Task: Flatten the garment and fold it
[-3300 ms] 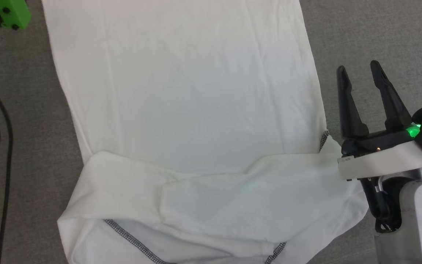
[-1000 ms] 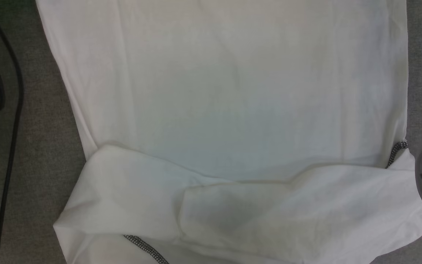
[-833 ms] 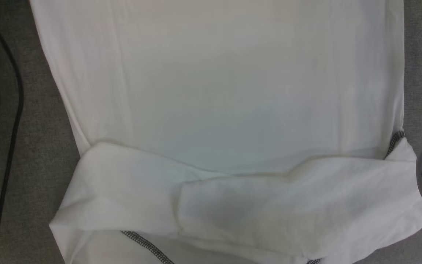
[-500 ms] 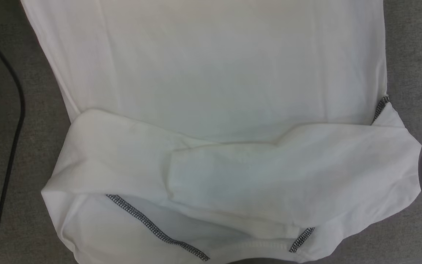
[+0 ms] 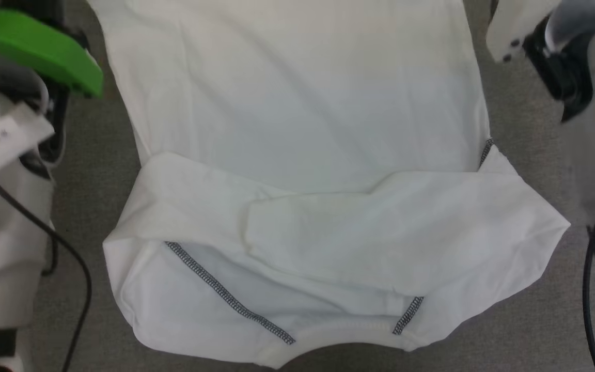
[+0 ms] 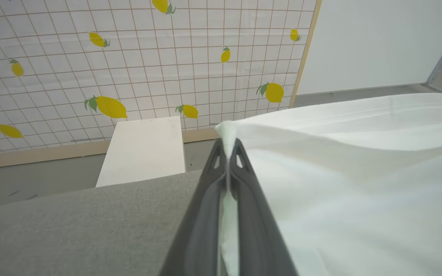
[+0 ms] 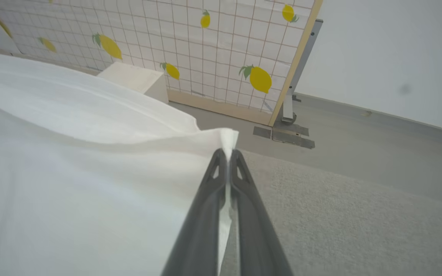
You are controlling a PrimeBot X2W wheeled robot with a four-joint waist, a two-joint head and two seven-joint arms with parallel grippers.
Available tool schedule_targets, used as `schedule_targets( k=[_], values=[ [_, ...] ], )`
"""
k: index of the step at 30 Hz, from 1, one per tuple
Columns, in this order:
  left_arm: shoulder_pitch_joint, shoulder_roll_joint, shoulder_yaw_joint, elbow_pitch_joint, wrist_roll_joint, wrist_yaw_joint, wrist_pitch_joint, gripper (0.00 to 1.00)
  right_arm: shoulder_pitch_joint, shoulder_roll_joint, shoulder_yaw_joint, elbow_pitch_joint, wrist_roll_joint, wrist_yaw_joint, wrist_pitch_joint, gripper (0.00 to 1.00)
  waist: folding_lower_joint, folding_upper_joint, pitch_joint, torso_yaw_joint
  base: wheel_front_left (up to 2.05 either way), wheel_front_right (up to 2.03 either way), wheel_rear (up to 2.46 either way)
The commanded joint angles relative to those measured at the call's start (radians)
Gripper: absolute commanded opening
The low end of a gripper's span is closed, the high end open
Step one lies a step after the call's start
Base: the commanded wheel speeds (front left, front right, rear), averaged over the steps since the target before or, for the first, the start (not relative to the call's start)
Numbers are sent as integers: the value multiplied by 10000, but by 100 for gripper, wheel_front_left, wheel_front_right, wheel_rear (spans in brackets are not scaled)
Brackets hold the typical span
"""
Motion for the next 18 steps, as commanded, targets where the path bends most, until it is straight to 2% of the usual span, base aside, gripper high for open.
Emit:
schedule_targets(
  k=[1, 7, 11, 14, 18],
  values=[
    [671, -31, 19, -286, -125, -26, -170, 0, 578, -166, 137, -370, 372, -19, -103, 0, 0, 0, -1388, 188, 0, 0, 0],
    [3580, -120, 40, -1795, -692, 131, -439, 0, 3166, -1038, 466, -2351, 1109, -19, -191, 0, 0, 0, -2597, 330, 0, 0, 0],
    [5488, -220, 84, -2858, -1147, 338, -476, 0, 5065, -1327, 164, -3594, 1267, -19, -73, 0, 0, 0, -3185, 480, 0, 0, 0],
    [6626, -287, 20, -3368, -1439, 438, -379, 0, 6286, -1342, -344, -4352, 1205, -19, 67, 0, 0, 0, -3442, 611, 0, 0, 0],
    [7863, -341, -151, -3746, -1883, 343, -218, 0, 7945, -1209, -958, -5232, 940, -19, 521, 0, 0, 0, -3744, 753, 0, 0, 0]
  ],
)
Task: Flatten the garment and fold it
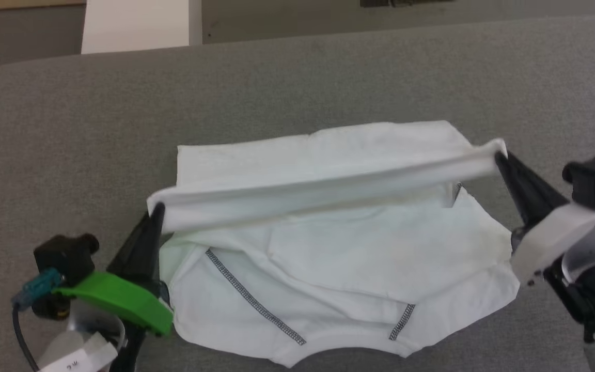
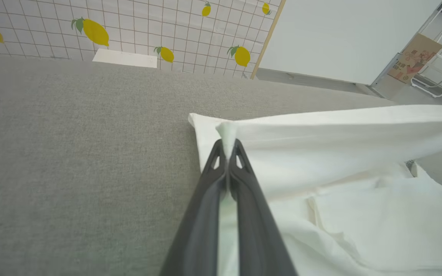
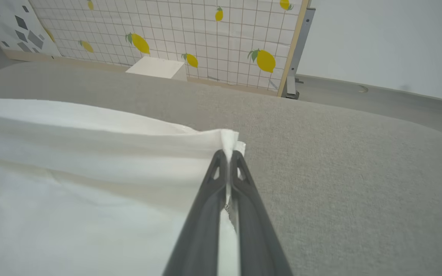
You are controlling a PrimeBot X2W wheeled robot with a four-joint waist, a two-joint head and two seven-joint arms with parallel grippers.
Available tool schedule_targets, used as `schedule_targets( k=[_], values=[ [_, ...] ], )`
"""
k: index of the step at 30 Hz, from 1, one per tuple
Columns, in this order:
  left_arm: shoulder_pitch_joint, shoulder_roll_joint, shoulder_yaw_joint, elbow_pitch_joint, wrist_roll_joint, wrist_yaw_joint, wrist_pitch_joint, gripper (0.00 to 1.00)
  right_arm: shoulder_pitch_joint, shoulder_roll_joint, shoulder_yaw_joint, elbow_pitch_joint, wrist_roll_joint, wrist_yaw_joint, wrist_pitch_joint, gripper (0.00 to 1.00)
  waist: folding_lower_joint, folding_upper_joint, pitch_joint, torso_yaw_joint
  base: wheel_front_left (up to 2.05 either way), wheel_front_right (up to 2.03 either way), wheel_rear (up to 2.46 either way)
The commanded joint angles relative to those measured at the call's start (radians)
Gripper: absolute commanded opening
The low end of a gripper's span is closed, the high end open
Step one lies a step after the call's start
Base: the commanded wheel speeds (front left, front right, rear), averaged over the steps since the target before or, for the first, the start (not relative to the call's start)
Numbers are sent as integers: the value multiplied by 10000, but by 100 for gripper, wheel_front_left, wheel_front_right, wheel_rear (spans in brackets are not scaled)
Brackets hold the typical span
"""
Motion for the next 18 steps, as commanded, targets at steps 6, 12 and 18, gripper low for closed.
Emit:
schedule_targets(
  k=[6, 12, 18],
  values=[
    [1439, 3, -219, -119, -609, -215, 261, 0, 2053, 341, -809, -746, -544, -19, 934, 0, 1, 0, -680, 439, 0, 0, 0],
    [2128, 123, -618, 9, -736, -320, 661, 0, 3273, 705, -1356, -845, -740, -19, 1587, 0, 1, 0, -782, 477, 0, 0, 0],
    [2420, 288, -1168, 395, -482, -450, 1001, 0, 3891, 1027, -1463, -699, -1030, -19, 1999, 0, 1, 0, -819, 444, 0, 0, 0]
  ],
)
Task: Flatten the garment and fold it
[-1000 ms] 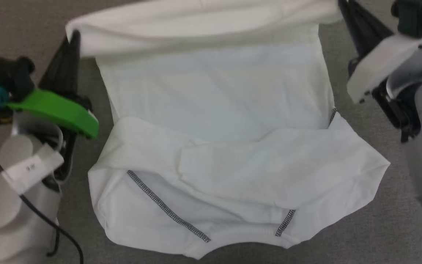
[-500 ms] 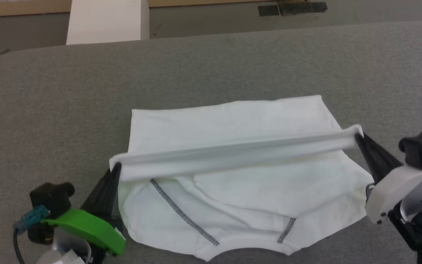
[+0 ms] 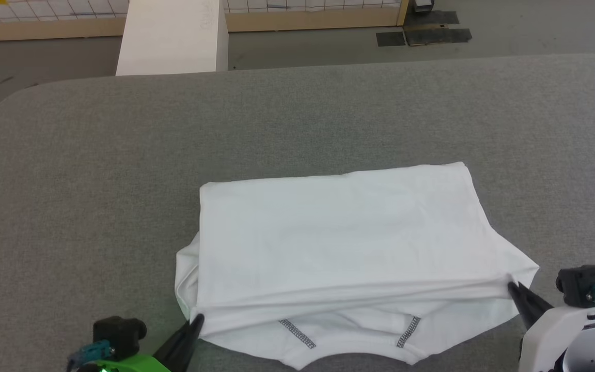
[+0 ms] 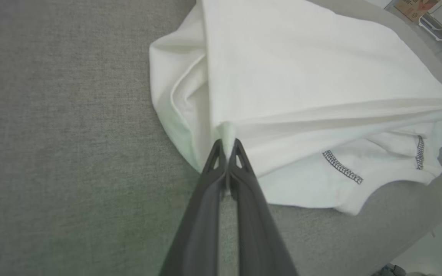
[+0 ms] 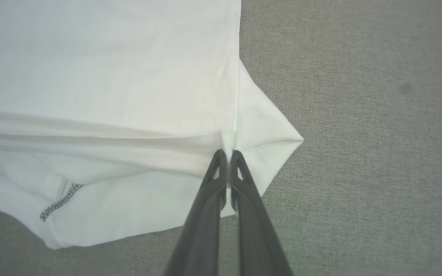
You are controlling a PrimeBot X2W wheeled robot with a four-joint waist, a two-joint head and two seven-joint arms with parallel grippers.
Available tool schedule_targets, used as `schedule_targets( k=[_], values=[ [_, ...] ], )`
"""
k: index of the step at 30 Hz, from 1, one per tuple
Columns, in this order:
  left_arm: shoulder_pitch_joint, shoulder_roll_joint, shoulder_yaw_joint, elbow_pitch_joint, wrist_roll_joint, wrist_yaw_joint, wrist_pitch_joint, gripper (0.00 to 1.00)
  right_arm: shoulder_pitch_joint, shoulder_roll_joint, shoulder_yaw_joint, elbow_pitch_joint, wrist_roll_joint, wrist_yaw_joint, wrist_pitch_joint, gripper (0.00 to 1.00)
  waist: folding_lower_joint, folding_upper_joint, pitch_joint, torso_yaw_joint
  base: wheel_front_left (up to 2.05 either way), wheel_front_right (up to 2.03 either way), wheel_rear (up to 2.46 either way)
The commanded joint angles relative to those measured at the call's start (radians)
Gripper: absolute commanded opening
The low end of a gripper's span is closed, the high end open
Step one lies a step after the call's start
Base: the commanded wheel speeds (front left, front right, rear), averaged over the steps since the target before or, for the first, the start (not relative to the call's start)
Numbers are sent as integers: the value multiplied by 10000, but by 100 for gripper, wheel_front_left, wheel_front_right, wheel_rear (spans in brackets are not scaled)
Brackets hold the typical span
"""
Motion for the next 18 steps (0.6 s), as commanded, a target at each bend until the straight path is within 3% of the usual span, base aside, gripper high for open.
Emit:
schedule_targets(
  k=[1, 5, 6, 7, 8, 10, 11, 18],
  values=[
    [98, 65, -102, 148, 131, -88, 27, 0, 133, 61, 46, 119, -100, -19, 24, 0, 1, 0, 24, 1, 0, 0, 0],
    [-101, -30, -422, 642, 333, -214, -29, 0, 183, 229, 266, 572, -159, -19, -64, 0, 1, 0, 30, 11, 0, 0, 0],
    [-144, -83, -489, 804, 346, -234, -41, 7, 184, 271, 292, 702, -180, -19, -102, 0, 1, 0, 21, 11, 0, 0, 0],
    [-174, -135, -526, 942, 339, -241, -46, 36, 186, 309, 293, 812, -189, -19, -121, 0, 1, 0, 9, 15, 0, 0, 0],
    [-208, -188, -574, 1122, 339, -240, -28, 100, 201, 351, 296, 928, -201, -19, -136, 0, 1, 0, -16, 20, 0, 0, 0],
    [-264, -278, -634, 1395, 305, -258, -31, 100, 298, 393, 312, 1072, -182, -19, -52, 49, 1, 0, -94, 38, 0, 0, 0],
    [-278, -309, -648, 1494, 287, -264, -44, 100, 357, 417, 260, 1115, -172, -19, 26, 100, 1, 0, -140, 48, 0, 0, 0],
    [-38, -397, -215, 1809, -3, -224, -827, 100, 926, 603, -508, 613, -199, -19, 478, 100, 1, 0, -642, 171, 0, 0, 0]
  ],
)
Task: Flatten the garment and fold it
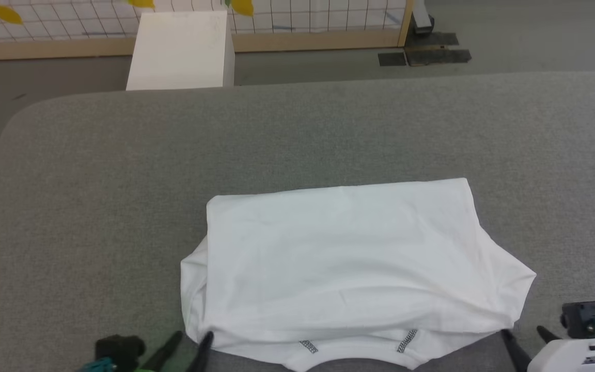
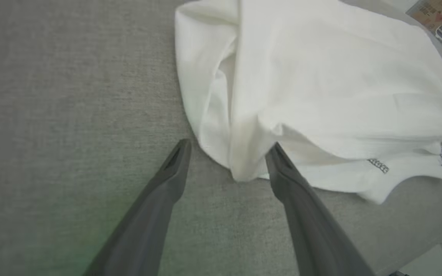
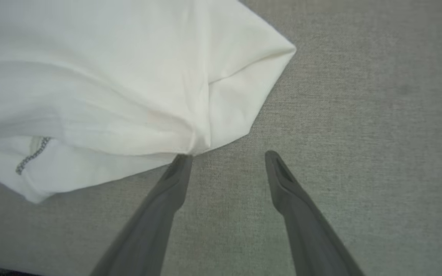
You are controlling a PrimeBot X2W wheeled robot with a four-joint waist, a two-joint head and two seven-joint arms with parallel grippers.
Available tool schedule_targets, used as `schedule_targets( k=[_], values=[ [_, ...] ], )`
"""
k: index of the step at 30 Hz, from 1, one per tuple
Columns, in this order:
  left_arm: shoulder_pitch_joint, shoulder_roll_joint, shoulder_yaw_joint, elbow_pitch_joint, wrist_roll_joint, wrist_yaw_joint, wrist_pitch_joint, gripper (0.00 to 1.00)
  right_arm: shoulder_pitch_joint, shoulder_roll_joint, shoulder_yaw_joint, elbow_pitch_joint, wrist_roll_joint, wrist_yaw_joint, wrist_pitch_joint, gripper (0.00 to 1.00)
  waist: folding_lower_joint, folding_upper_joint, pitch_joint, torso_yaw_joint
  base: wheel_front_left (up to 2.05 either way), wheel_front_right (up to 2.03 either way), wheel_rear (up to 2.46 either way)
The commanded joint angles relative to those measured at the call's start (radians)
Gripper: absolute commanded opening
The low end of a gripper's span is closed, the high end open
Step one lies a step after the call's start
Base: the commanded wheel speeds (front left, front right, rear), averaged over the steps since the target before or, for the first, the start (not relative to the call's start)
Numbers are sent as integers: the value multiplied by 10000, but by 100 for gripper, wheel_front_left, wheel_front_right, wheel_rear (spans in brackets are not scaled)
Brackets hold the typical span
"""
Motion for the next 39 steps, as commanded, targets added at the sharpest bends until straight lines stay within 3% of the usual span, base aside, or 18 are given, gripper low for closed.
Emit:
schedule_targets(
  k=[1, 9, 17, 25, 33, 39],
  values=[
    [96, 45, 197, 41, -121, 38, -282, 100, 120, 154, -201, -221, -47, -17, -46, 100, 1, 0, -225, 89, 0, 0, 0],
    [-210, -150, 1089, -71, 229, 433, -1859, 100, -181, 977, -1184, -1012, 206, -17, -1492, 100, 1, 0, -545, 164, 0, 0, 0],
    [-1100, -1232, 2671, -607, 1507, 1134, -2129, 100, -1588, 1135, -1646, 95, 932, -17, -1980, 100, 1, 0, -527, 131, 0, 0, 0],
    [-1396, -2314, 3847, -906, 3030, 1239, -2133, 100, -3279, 553, -1565, 2131, 2144, -17, -350, 100, 1, 0, -81, 133, 0, 0, 0],
    [-1500, -2814, 4142, -927, 3819, 769, -2134, 100, -4381, -98, -873, 3671, 2828, -17, 1153, 100, 1, 0, 468, 296, 0, 0, 0],
    [-1574, -3026, 4268, -927, 4088, 486, -2135, 100, -4657, -64, -560, 4060, 3806, -17, 2233, 100, 1, 0, 600, 384, 0, 0, 0]
  ],
)
